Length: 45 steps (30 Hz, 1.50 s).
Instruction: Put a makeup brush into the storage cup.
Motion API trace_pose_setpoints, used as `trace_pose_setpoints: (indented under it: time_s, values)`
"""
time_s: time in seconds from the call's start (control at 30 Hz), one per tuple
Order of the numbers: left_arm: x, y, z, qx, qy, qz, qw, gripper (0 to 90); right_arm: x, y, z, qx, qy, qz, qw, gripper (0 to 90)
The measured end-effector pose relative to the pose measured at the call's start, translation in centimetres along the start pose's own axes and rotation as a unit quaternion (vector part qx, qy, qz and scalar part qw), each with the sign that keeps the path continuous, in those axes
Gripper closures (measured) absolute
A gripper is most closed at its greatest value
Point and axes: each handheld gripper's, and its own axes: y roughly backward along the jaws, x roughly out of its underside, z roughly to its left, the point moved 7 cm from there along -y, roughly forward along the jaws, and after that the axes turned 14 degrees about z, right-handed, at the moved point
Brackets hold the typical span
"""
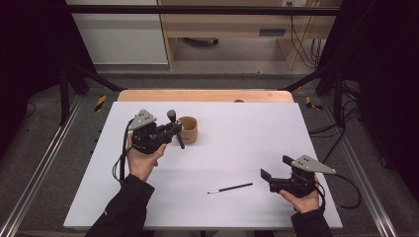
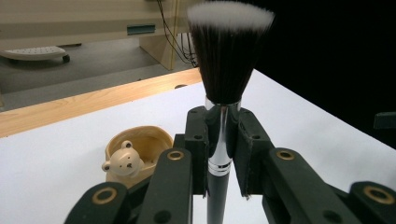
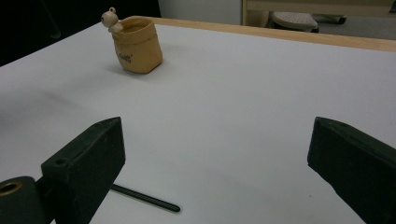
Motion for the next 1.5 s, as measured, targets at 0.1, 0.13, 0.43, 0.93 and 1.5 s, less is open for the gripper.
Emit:
trace_pose_setpoints:
  time_s: [0.1,0.13,0.43,0.93,1.5]
  values:
    - [-0.3,-0.1,-0.1,-0.001,-0.003,0.0,1.0,77.0,-0.1,0.0,0.0,-0.001,0.001,-0.003,1.0,4.6]
    - [-0.4,-0.1,-0.1,-0.002,-0.004,-0.001,1.0,77.0,-0.1,0.0,0.0,0.0,-0.001,-0.004,1.0,4.5]
    - [-1.4,-0.9,-0.5,0.0,-0.01,0.0,1.0,77.0,-0.3,0.2,0.0,-0.002,0.0,-0.012,0.9999,4.6]
    - [-2.8,-1.9,-0.4,-0.003,-0.014,0.0,0.9999,77.0,-0.5,0.2,0.3,-0.007,0.004,-0.02,0.9998,4.9]
    - [-4.0,-4.6,-0.3,-0.007,-0.014,0.008,0.9998,77.0,-0.6,0.2,0.3,-0.006,0.004,-0.019,0.9998,4.8]
